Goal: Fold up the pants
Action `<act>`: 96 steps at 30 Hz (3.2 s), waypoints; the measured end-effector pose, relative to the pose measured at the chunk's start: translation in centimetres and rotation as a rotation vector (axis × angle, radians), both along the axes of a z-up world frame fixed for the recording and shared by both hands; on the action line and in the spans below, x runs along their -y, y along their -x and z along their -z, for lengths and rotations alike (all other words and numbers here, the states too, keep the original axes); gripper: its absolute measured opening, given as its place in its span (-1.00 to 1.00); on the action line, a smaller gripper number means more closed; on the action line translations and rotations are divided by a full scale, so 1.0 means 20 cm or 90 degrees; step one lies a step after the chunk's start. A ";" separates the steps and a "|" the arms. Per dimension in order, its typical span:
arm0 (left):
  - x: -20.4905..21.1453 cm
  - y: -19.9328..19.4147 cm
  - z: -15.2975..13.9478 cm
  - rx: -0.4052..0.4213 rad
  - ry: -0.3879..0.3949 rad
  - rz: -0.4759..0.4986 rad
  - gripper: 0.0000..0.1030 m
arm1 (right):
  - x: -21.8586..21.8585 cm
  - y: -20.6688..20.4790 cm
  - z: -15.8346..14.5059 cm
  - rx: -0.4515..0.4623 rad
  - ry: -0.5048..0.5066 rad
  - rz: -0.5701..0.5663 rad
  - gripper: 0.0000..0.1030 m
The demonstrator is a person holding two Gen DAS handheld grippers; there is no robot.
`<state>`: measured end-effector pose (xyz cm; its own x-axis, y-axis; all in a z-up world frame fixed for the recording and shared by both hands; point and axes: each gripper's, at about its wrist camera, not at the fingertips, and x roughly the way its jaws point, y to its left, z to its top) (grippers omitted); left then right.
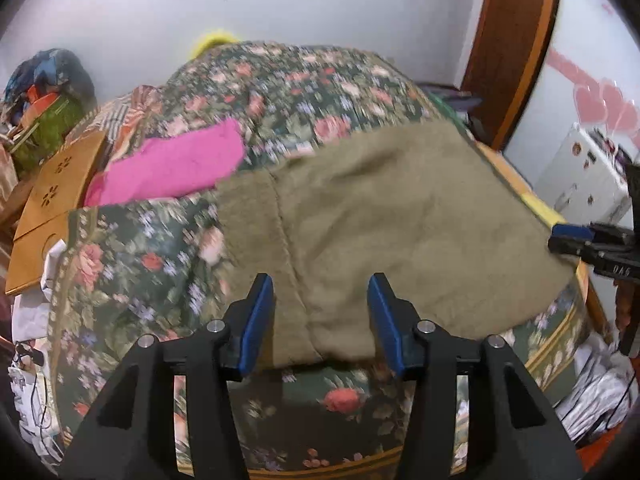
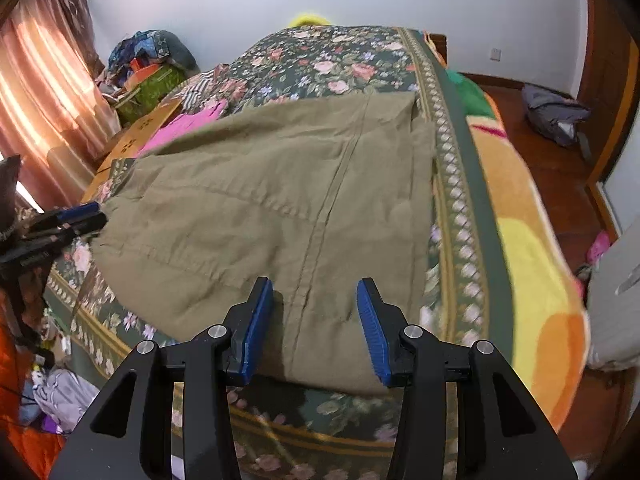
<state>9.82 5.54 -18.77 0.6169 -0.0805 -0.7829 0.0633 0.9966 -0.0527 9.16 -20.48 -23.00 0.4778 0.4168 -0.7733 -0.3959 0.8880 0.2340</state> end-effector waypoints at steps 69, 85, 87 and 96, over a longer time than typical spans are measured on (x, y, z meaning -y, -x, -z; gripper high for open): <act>-0.24 -0.52 0.05 -0.036 0.022 -0.082 0.38 | -0.09 -0.69 -0.14 0.077 0.042 -0.051 -0.16; -0.27 -0.21 0.16 -0.081 0.061 -0.124 0.62 | -0.07 -0.27 0.02 0.006 0.098 -0.041 -0.08; -0.29 -0.16 0.13 -0.080 0.074 -0.137 0.62 | -0.05 -0.24 -0.02 0.021 0.105 -0.022 -0.08; -0.28 0.05 0.02 -0.060 0.186 -0.159 0.87 | -0.11 -0.08 -0.25 0.119 0.074 -0.004 0.36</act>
<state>8.78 11.21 -19.10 0.5727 -0.1644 -0.8031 -0.1977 0.9231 -0.3300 10.70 -18.27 -17.90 0.6155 0.3331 -0.7143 -0.4282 0.9022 0.0517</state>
